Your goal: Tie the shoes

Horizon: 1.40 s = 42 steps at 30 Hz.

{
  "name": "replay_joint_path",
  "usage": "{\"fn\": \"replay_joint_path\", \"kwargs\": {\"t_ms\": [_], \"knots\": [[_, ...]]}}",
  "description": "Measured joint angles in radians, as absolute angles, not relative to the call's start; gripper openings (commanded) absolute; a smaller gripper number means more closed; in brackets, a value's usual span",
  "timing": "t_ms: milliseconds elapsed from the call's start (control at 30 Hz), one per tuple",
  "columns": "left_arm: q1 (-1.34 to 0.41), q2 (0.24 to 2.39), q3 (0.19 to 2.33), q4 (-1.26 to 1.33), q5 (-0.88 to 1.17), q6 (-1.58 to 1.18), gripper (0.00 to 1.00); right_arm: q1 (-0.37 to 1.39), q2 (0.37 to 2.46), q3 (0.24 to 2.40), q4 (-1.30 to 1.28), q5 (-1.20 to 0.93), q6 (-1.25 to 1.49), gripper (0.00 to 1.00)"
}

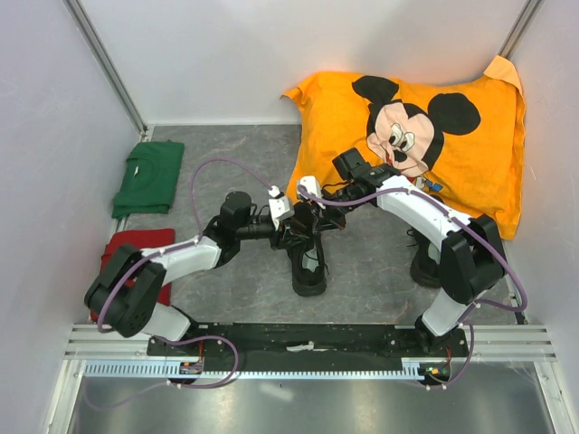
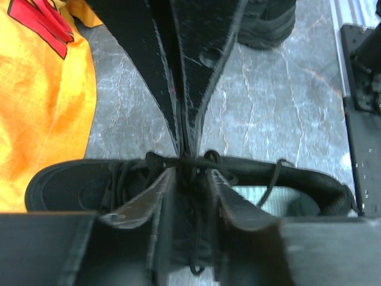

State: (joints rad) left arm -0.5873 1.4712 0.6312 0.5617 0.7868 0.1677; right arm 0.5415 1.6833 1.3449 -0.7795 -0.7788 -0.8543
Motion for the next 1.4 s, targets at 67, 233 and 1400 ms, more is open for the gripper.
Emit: {"fn": "replay_joint_path", "kwargs": {"t_ms": [67,233,1400], "knots": [[-0.582,1.430,0.613,0.536,0.785,0.185,0.53,0.542,1.683,1.340,-0.780,-0.778,-0.859,0.00],[-0.560,1.296,0.577,0.455,0.767,0.236,0.55,0.548,1.683,1.337,-0.778,-0.777,-0.868,0.00],[-0.419,1.391,0.686,0.313,1.144,0.616,0.52,0.609,1.637,1.320,-0.749,-0.796,-1.054,0.00]]}}
